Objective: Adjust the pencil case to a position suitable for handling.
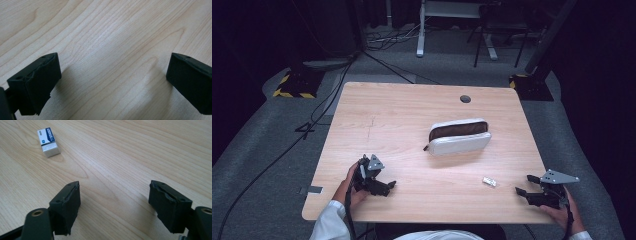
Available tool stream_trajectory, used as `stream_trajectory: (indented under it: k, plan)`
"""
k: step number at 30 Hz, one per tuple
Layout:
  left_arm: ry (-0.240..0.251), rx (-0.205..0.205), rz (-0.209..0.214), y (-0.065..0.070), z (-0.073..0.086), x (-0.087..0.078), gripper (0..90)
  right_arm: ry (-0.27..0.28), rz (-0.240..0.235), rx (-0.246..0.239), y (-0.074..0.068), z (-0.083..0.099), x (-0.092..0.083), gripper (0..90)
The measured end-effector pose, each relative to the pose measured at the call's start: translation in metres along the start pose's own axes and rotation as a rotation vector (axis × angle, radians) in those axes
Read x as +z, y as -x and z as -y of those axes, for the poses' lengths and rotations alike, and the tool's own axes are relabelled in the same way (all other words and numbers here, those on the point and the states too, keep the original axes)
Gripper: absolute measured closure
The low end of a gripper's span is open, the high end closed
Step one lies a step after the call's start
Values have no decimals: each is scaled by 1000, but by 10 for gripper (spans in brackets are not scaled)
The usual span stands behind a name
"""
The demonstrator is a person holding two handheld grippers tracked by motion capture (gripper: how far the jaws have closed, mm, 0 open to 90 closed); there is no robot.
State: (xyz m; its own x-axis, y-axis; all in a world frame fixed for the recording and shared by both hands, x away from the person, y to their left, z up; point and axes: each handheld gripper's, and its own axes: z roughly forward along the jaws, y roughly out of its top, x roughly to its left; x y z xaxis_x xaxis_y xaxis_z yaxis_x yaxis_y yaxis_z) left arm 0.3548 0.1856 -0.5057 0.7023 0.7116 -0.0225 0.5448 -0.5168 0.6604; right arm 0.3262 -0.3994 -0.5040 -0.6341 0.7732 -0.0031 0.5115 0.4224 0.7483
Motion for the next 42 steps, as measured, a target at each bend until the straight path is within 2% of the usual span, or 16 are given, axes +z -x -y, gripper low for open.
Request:
stream_trajectory:
  k: [4, 6, 8, 11, 14, 18, 25, 34, 38, 42]
  plan:
    - [1, 6, 0, 0, 1, -1, 2, 0, 1, -1, 0, 0, 0, 260]
    - [-1, 23, 2, -1, 2, -2, 2, -1, 2, -1, 0, 0, 0, 261]
    - [1, 10, 7, 0, 3, -2, 2, 0, 2, 1, 0, 0, 0, 260]
    - [0, 18, 12, 0, 5, -4, 2, 0, 1, -2, -1, -1, 1, 261]
    - [1, 27, 24, 0, 6, -5, 2, -3, -31, -28, -4, -2, 1, 261]
    - [2, 26, 24, 0, 6, -5, 1, -15, -97, -95, -11, -6, 5, 255]
    - [3, 24, 24, 0, 6, -5, 1, -13, -135, -130, -23, -15, 15, 262]
    - [3, 24, 24, 0, 6, -5, 2, -15, -205, -192, -46, -34, 36, 268]
    - [3, 24, 24, 0, 6, -5, 2, -15, -227, -213, -52, -44, 47, 307]
    - [3, 24, 24, 0, 6, -5, 2, -8, -243, -221, -55, -52, 55, 409]
